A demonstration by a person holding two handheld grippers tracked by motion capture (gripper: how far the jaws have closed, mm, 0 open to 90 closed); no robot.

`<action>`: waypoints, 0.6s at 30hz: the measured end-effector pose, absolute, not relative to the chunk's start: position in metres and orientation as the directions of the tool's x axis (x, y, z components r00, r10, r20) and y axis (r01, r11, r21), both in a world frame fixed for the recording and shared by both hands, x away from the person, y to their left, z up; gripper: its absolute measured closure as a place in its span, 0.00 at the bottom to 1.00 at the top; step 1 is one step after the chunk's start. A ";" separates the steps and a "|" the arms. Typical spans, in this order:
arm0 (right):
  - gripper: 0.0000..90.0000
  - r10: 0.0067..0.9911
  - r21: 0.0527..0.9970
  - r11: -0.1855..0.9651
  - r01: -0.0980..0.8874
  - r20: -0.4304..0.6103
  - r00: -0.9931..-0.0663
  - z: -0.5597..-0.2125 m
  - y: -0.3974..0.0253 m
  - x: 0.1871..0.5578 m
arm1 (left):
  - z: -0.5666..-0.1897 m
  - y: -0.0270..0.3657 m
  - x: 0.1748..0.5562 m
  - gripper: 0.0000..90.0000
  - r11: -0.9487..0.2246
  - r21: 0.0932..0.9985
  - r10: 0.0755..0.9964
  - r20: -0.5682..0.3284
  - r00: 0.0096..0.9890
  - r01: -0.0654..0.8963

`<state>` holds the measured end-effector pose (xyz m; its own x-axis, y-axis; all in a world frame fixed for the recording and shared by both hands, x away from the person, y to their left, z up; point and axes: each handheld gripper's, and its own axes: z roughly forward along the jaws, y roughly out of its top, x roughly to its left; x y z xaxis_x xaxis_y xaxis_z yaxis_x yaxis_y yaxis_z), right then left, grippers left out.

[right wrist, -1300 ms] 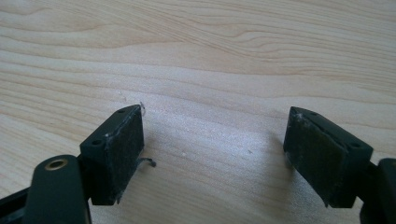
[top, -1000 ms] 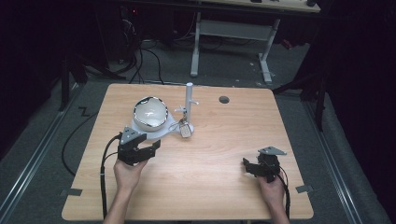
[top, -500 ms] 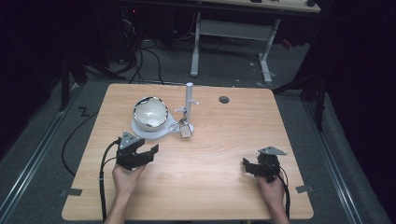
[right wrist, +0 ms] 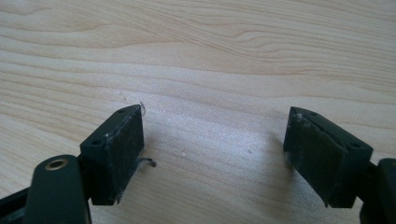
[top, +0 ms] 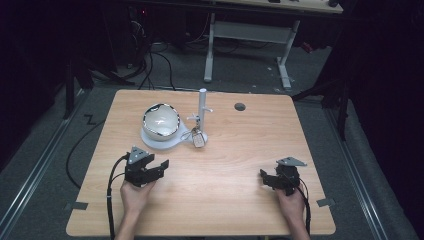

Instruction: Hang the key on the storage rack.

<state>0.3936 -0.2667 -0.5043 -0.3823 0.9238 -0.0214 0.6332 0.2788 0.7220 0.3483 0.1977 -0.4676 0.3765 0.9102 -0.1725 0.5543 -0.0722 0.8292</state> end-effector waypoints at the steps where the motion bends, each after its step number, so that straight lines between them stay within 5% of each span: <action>1: 0.23 0.924 0.722 0.279 0.633 -0.021 -0.383 -0.504 -0.267 0.394 | -0.469 0.198 0.348 0.41 -0.070 0.829 0.910 -0.175 0.375 0.555; 18: 0.23 0.924 0.722 0.278 0.634 -0.021 -0.382 -0.504 -0.267 0.393 | -0.489 0.193 0.349 0.41 -0.101 0.794 0.915 -0.162 0.369 0.599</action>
